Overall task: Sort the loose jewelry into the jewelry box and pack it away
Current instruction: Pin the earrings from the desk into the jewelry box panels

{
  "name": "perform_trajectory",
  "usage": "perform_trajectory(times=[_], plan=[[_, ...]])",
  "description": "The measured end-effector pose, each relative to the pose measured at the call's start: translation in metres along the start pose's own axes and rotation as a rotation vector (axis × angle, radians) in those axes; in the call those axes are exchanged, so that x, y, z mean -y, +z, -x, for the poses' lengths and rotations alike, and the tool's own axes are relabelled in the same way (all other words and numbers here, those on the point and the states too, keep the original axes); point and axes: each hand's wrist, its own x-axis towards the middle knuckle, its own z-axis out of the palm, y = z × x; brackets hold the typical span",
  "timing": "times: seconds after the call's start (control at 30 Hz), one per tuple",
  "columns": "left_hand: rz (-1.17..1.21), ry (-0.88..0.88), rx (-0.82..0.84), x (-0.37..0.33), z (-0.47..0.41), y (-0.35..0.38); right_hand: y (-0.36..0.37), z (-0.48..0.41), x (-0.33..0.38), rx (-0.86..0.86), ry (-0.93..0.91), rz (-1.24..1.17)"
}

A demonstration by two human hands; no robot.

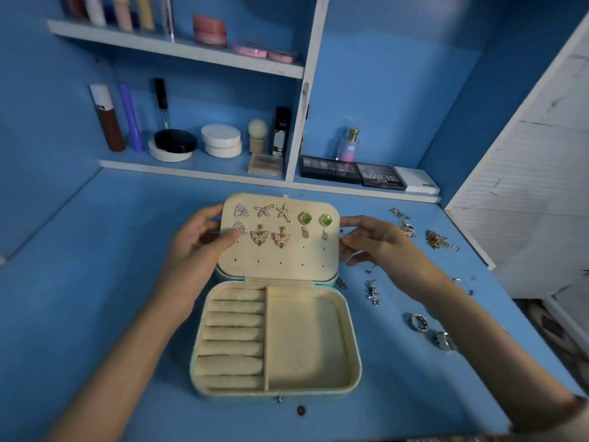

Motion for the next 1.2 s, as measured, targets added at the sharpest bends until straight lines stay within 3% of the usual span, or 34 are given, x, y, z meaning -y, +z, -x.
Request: perform_trajectory(times=[0.07, 0.23, 0.4, 0.57, 1.0, 1.2], plan=[[0.007, 0.018, -0.002, 0.000, -0.001, -0.001, -0.011, 0.001, -0.001, 0.006, -0.007, 0.100], [0.094, -0.021, 0.009, 0.002, -0.002, -0.003, -0.037, 0.012, -0.007, -0.037, -0.107, 0.605], [0.167, -0.047, 0.003, 0.002, -0.004, -0.003, -0.048, 0.025, -0.013, 0.037, -0.133, 0.794], [0.174, -0.052, 0.017, 0.004, -0.006, -0.003, -0.045, 0.035, -0.015, 0.115, -0.061, 0.795], [0.179, -0.044, 0.022, 0.003, -0.005, -0.004, -0.037, 0.038, -0.020, 0.085, -0.059, 0.819], [0.178, -0.036, 0.022, 0.001, -0.006, -0.005, -0.029, 0.035, -0.002, -0.084, -0.158, 0.686]])
